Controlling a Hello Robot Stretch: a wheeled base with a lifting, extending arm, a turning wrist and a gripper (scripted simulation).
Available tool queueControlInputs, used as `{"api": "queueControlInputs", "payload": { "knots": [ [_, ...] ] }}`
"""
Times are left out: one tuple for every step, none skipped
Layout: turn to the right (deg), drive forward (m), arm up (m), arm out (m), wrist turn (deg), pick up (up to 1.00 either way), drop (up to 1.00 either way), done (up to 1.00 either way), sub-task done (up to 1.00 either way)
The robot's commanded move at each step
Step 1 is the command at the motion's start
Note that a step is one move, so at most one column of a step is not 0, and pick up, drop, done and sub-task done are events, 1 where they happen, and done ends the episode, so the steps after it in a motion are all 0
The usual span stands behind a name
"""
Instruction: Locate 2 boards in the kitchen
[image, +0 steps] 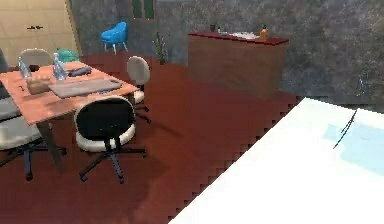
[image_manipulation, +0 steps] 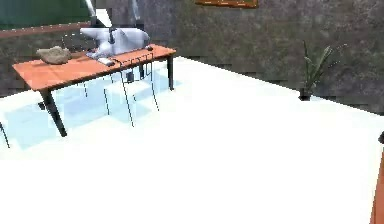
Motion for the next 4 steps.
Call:
{"api": "queueControlInputs", "payload": {
  "knots": [
    [42.0,0.00,0.00,0.00,0.0,0.00,0.00,0.00,0.00],
    [0.0,0.30,0.00,0.00,0.0,0.00,0.00,0.00,0.00],
    [-45.0,0.00,0.00,0.00,0.0,0.00,0.00,0.00,0.00],
    [-42.0,0.00,0.00,0.00,0.0,0.00,0.00,0.00,0.00]
  ]
}}
